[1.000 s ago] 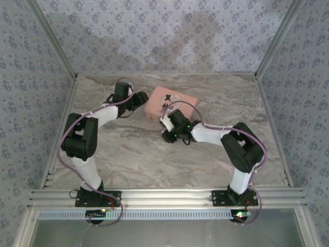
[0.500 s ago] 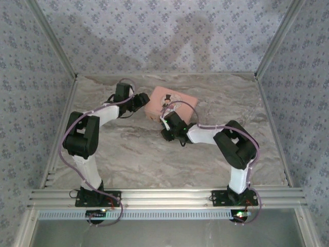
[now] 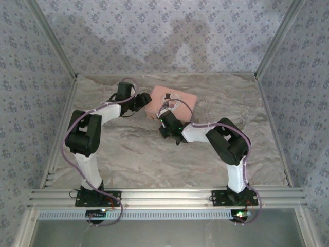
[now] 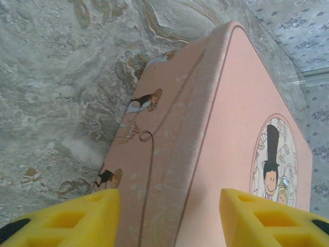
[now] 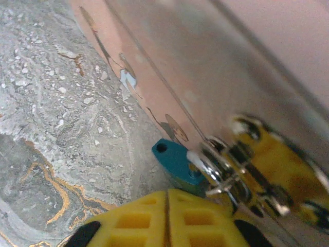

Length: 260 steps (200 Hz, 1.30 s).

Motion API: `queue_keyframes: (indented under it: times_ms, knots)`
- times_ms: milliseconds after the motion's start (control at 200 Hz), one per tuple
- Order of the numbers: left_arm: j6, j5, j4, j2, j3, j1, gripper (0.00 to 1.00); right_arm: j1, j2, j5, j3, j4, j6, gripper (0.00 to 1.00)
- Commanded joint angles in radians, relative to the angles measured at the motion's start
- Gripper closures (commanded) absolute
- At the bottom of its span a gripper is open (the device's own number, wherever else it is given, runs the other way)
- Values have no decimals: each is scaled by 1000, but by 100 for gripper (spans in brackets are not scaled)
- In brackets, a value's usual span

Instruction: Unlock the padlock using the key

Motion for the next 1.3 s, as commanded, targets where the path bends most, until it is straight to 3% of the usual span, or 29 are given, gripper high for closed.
queue_keyframes:
  times_ms: [0,175,540,769,844,924,1164,1294]
  knots:
    - [21,17,-11,13,34,-14,47,11,0,62,26,30,-72,96]
    - [21,15,-7,10,24,-14,47,18,-66,43,-23,49,-144,100]
    - [9,3,44,-50,-57,-5,47,-14,-253,-159,-91,-91,-233,100]
    - [-3,-4,80,-82,-102,-1,47,-74,-321,-203,-82,-176,-188,100]
    - [-5,-4,91,-112,-134,-8,47,-96,-336,-207,-69,-198,-139,82]
    - [-12,-4,107,-159,-186,-26,47,-112,-353,-198,-61,-224,-96,70]
    - [-9,-90,187,-271,-384,-156,45,-152,-398,-146,-100,-240,24,60]
    - [-18,-126,243,-292,-422,-156,45,-179,-420,-187,-167,-192,91,61]
